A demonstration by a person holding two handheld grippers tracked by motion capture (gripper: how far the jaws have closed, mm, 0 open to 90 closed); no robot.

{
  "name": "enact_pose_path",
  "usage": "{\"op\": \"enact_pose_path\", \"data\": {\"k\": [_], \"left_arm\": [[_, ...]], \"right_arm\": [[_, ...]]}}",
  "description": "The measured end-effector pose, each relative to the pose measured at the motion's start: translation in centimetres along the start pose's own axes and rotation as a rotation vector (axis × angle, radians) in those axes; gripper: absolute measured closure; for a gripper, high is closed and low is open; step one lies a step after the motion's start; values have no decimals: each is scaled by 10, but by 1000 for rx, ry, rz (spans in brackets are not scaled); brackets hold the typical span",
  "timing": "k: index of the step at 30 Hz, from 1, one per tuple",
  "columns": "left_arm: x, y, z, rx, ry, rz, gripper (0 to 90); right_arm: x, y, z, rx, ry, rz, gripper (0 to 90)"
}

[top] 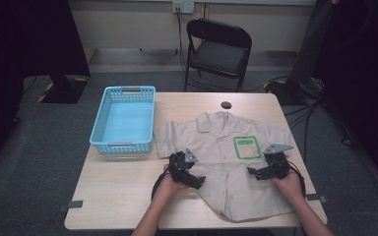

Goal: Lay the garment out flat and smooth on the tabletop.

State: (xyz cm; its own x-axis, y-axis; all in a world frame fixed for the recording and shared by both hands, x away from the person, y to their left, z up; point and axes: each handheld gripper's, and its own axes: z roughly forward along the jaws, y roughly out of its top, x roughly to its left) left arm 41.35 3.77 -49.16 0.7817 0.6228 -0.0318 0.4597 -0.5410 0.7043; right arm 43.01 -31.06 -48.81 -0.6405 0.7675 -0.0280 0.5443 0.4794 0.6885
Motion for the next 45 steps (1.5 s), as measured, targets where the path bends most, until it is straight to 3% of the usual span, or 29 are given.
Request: {"op": "enact_pose_path", "data": {"k": [7, 17, 20, 24, 31, 35, 40, 45], "left_arm": [[-4, 6, -3, 39, 0, 20, 17], [-24, 24, -5, 11, -86, 35, 68], [-30, 31, -2, -6, -115, 21, 134], [-40, 40, 5, -1, -151, 52, 245], [-49, 51, 22, 0, -209, 57, 462], [-49, 54, 29, -2, -226, 37, 552], [-50, 53, 34, 23, -223, 65, 605], [-49, 54, 33, 37, -205, 83, 734]], "right_arm": [[-3, -1, 1, 11, 14, 33, 1], [-3, -1, 1, 10, 10, 41, 2], [-2, -1, 0, 10, 7, 42, 3], [-3, -1, 0, 10, 4, 45, 3], [-3, -1, 0, 10, -2, 49, 4], [-3, -1, 0, 10, -3, 51, 4], [-3, -1, 0, 10, -4, 51, 4], [-3, -1, 0, 9, -4, 51, 5]]}}
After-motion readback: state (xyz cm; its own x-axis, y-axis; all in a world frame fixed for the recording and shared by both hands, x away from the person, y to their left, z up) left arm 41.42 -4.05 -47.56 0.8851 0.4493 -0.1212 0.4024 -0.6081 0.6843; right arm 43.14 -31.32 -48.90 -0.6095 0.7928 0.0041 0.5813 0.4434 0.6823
